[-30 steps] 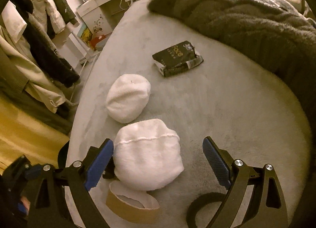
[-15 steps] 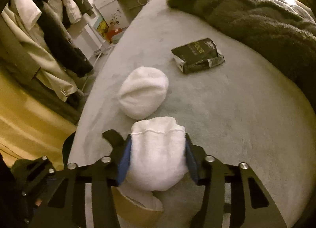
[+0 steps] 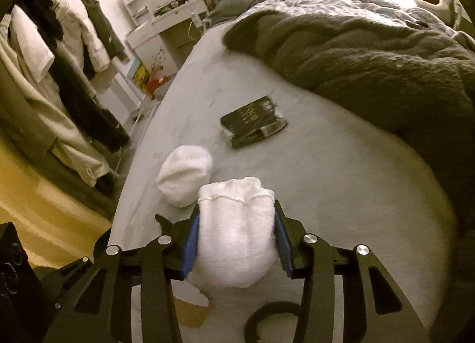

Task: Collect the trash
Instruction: 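Close left tool on brown tape roll and lift it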

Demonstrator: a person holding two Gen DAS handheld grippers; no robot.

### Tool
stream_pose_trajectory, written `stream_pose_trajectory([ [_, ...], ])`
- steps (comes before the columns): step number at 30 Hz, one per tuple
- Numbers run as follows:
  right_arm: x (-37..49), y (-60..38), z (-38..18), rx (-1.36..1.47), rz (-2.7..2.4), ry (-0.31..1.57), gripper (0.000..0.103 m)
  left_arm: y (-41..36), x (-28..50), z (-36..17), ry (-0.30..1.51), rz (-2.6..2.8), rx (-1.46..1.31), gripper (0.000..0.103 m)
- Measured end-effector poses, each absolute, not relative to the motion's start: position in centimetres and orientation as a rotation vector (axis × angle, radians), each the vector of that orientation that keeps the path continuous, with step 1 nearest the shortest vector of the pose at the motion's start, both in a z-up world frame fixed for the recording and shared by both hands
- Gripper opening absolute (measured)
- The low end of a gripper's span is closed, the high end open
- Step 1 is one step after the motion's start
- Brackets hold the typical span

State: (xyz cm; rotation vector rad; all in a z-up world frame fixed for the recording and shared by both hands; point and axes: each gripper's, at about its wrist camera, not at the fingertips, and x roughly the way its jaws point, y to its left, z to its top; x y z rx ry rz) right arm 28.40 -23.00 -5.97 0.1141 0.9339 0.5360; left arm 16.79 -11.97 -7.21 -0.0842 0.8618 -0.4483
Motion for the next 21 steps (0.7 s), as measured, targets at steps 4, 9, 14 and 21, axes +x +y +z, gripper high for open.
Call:
stream_pose_trajectory([
  [4,28.5,-23.7,-5.8,0.129,0.523,0.926,0.045,-12.5,17.3,-7.2,0.862,-0.425,-0.082,0.075],
  [9,28.5,-24.2,-5.8,0.132,0.522,0.924,0.045,-13.1,18.0,-7.7,0.871,-0.401,-0.077,0.073],
  [14,28.3,-24.8,-5.7,0.133,0.519,0.915,0.045,-13.2,19.0,-8.6,0.895,-0.364,-0.112,0.065],
  [21,28.1,-24.9,-5.1,0.136,0.522,0.903,0.045,-12.7,19.7,-9.1,0.916,-0.339,-0.129,0.052],
])
